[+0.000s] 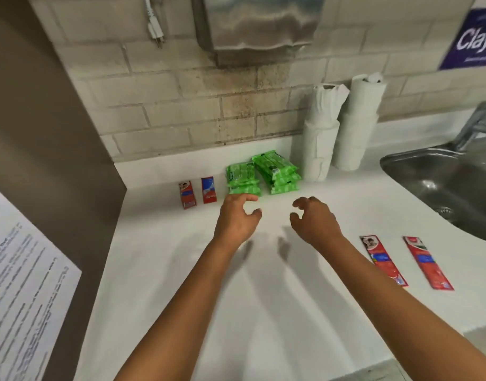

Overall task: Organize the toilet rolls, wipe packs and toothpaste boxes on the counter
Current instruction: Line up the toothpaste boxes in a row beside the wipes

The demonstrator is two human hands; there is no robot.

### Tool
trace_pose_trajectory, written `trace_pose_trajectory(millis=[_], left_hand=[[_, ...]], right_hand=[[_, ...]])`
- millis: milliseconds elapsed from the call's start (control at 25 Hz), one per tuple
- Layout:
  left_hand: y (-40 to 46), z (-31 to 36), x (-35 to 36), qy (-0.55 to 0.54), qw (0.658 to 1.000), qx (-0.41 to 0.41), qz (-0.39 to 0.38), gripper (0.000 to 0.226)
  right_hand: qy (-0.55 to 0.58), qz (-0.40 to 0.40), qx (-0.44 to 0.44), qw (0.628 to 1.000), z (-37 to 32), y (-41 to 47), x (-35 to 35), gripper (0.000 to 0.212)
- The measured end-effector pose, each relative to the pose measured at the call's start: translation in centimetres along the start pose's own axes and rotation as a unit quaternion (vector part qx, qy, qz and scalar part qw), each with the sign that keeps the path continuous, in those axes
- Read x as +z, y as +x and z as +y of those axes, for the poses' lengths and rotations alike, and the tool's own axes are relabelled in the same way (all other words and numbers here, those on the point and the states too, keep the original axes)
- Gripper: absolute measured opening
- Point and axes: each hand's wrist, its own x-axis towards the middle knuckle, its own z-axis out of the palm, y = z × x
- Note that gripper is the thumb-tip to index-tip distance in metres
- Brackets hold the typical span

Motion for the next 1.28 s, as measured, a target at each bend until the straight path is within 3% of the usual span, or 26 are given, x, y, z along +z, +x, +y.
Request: trace_pose_trajectory(millis=[280,400,520,680,800,1000,1160,1280], left_hand=[[-5.9,3.6,8.6,0.025,0.99,0.005,-0.138,0.033],[-6.6,5.6,11.7,0.048,0.985,0.029,-0.161,0.032],[-6.9,7.3,15.2,0.052,0.984,0.014,-0.168,0.032],[-8.5,9.0,21.2,0.109,0.968,0.009,-0.225,0.044],[-9.2,10.2,25.0,0.162,0.967,-0.018,-0.195,0.045],[-9.2,11.7,28.3,0.241,0.962,-0.062,-0.115,0.038],[-8.7,12.2,28.8,0.132,0.978,-0.12,-0.107,0.031],[-8.7,13.2,28.7,0.098,0.979,-0.127,-0.129,0.044]], right_hand=[[-0.022,-0.016,0.106,0.994,10.4,-4.6,-3.3,0.035],[-0.04,-0.004,0.128,0.991,13.8,-4.7,-4.6,0.035],[-0.131,0.014,0.205,0.97,17.2,-4.8,-6.2,0.036],[-0.163,-0.05,0.272,0.947,22.0,-4.9,-7.7,0.05],[-0.106,-0.095,0.238,0.961,24.1,-4.9,-6.8,0.048],[-0.105,-0.063,0.155,0.98,25.9,-4.9,-6.7,0.041],[0.018,-0.078,0.175,0.981,27.1,-4.7,-7.0,0.052],[0.088,-0.108,0.143,0.98,28.3,-4.1,-7.7,0.054]])
